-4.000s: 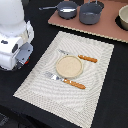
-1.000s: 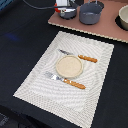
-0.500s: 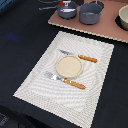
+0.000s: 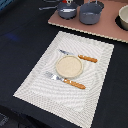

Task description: Place the pan onto the stove and place the fish and sausage into the pan.

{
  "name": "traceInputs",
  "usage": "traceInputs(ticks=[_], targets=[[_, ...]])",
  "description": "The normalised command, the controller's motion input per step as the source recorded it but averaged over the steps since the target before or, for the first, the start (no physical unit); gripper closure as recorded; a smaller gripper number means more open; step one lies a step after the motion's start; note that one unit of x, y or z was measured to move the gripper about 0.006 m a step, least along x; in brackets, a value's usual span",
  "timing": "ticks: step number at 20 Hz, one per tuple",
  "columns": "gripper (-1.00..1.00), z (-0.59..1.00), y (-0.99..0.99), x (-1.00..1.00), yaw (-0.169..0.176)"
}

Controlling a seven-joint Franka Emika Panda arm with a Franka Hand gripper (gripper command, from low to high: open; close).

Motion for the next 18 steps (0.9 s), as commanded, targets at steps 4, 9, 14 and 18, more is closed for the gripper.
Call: traceInputs(ticks=[4,9,14,18], targets=[[-1.0,0.48,0.29,0.06,0.0],[-1.0,0.8,0.19,0.13,-0.006],[-1.0,0.59,-0.21,0.19,-0.15],[-1.0,0.0,-0.06,0.15,-0.022]])
